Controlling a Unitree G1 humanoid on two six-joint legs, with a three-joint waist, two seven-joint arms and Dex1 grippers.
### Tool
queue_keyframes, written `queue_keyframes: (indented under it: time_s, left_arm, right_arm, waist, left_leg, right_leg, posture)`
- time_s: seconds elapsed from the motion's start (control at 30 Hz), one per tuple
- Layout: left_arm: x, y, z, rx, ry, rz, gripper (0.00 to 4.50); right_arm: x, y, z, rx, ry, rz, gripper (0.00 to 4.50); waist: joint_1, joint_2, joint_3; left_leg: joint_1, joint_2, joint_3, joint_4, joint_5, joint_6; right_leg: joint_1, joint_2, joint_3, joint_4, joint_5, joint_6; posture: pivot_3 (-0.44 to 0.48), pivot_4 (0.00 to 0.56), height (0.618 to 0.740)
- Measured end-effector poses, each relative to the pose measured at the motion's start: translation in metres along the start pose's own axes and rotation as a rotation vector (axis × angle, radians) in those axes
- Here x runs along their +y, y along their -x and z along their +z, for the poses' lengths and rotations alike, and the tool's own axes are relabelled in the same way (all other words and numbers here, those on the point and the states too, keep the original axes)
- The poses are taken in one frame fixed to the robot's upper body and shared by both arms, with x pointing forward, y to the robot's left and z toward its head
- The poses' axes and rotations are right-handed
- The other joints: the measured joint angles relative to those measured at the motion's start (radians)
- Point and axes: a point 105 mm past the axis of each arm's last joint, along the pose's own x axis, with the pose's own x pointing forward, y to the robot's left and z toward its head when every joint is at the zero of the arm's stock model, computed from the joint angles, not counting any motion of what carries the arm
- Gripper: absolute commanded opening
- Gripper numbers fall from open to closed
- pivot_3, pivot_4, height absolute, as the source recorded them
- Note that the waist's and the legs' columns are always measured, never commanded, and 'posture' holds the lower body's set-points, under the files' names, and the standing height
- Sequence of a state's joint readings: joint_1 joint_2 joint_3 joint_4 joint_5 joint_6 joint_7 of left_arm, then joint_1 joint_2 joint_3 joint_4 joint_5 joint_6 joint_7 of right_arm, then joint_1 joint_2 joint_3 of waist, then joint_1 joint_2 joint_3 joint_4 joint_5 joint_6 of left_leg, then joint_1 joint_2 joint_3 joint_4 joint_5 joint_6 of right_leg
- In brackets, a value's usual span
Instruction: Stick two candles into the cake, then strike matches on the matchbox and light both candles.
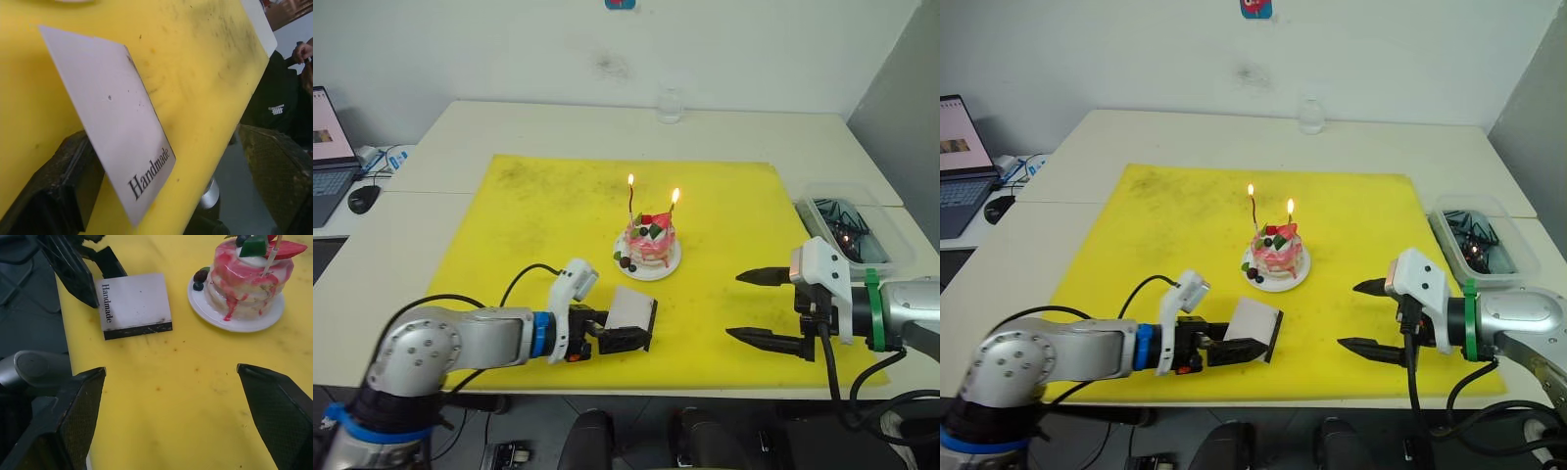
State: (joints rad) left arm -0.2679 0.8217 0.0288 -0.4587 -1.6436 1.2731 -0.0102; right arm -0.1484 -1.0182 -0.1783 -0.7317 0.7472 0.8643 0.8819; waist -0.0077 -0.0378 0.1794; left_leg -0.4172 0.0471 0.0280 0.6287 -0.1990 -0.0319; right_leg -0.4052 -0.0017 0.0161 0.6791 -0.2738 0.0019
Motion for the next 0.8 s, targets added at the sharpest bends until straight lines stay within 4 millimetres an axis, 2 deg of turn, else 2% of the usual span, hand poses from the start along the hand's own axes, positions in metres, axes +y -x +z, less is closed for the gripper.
queue_keyframes:
  time_s: [0.17, 0.23, 0.4, 0.57, 0.7, 0.8]
  left_arm:
    - [-0.001, 0.035, 0.015, -0.023, -0.112, 0.07, 4.45]
    - [0.004, 0.05, 0.018, -0.019, -0.193, 0.132, 4.45]
    - [0.047, 0.095, 0.038, -0.086, -0.461, 0.392, 4.45]
    - [0.081, 0.133, 0.038, -0.082, -0.637, 0.514, 4.45]
    - [0.086, 0.153, 0.039, -0.076, -0.69, 0.536, 4.45]
    - [0.084, 0.155, 0.04, -0.099, -0.688, 0.508, 4.45]
  right_arm:
    - [-0.009, 0.011, 0.004, 0.017, 0.045, -0.03, 4.5]
    - [-0.015, 0.018, 0.006, 0.027, 0.07, -0.054, 4.5]
    - [-0.037, 0.046, 0.011, 0.044, 0.157, -0.143, 4.5]
    - [-0.053, 0.074, 0.017, 0.076, 0.273, -0.194, 4.5]
    - [-0.058, 0.089, 0.018, 0.096, 0.29, -0.181, 4.5]
    - [-0.058, 0.093, 0.02, 0.102, 0.296, -0.165, 4.5]
  waist:
    - [0.001, 0.0, 0.0]
    - [0.001, 0.0, 0.001]
    - [0.006, 0.002, 0.002]
    - [0.006, 0.003, 0.002]
    - [0.005, 0.003, 0.002]
    - [0.005, 0.004, 0.003]
  left_leg:
    - [0.0, 0.0, 0.001, -0.001, 0.0, 0.0]
    - [0.0, 0.0, 0.001, -0.001, 0.0, 0.0]
    - [0.001, 0.0, 0.002, -0.003, 0.0, 0.0]
    - [0.0, 0.0, 0.003, -0.004, -0.001, 0.0]
    - [-0.001, 0.0, 0.004, -0.005, -0.001, 0.0]
    - [0.0, 0.001, 0.004, -0.006, -0.001, 0.0]
  right_leg:
    - [0.0, 0.0, 0.0, 0.0, -0.001, -0.001]
    - [-0.001, -0.001, 0.0, -0.001, -0.003, -0.005]
    - [-0.001, -0.001, -0.001, -0.001, -0.006, -0.01]
    - [-0.003, -0.003, -0.001, -0.003, -0.007, -0.011]
    - [-0.003, -0.004, -0.001, -0.004, -0.007, -0.012]
    - [-0.003, -0.005, -0.002, -0.003, -0.007, -0.012]
  posture:
    - [0.0, 0.15, 0.74]
    - [0.0, 0.15, 0.74]
    - [0.0, 0.15, 0.74]
    - [0.0, 0.15, 0.74]
    - [0.0, 0.15, 0.74]
    - [0.0, 0.15, 0.74]
